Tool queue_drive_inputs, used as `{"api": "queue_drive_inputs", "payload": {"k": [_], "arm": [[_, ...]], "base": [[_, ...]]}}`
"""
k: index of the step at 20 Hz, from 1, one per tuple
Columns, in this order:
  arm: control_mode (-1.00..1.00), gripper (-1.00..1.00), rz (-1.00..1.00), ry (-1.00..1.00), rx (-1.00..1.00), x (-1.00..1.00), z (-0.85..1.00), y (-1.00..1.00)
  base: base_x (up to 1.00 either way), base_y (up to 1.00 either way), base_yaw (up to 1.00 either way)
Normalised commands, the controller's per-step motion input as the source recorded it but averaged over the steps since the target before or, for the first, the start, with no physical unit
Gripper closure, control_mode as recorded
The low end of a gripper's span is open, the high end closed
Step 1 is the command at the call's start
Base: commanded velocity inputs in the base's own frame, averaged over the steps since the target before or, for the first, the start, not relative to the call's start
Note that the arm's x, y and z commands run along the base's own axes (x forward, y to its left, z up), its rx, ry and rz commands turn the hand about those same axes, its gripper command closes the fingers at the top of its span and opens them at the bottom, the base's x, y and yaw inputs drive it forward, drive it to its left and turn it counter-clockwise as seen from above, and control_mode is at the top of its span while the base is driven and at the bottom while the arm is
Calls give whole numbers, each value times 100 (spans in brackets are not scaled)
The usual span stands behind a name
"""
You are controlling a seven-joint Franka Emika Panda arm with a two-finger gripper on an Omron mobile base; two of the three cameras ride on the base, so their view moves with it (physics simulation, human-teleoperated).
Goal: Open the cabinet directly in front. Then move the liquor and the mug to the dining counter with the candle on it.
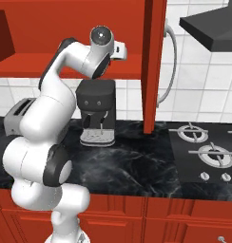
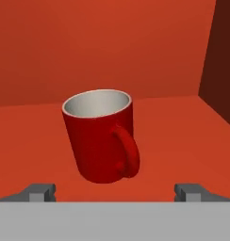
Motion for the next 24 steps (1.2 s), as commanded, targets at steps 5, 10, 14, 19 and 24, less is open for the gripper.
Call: {"api": "queue_drive_inputs", "payload": {"k": [5, 10, 14, 19, 24], "arm": [[-100, -100, 1, 4, 0, 41, -8, 0], [-100, -100, 3, 0, 0, 44, -12, 0], [-100, -100, 5, 0, 1, 32, -7, 0], [-100, -100, 6, 0, 2, 22, -2, 0], [-100, 100, 3, 0, 0, 10, -1, 0]], "base": [[0, 0, 0], [0, 0, 0], [0, 0, 0], [0, 0, 0], [0, 0, 0]]}}
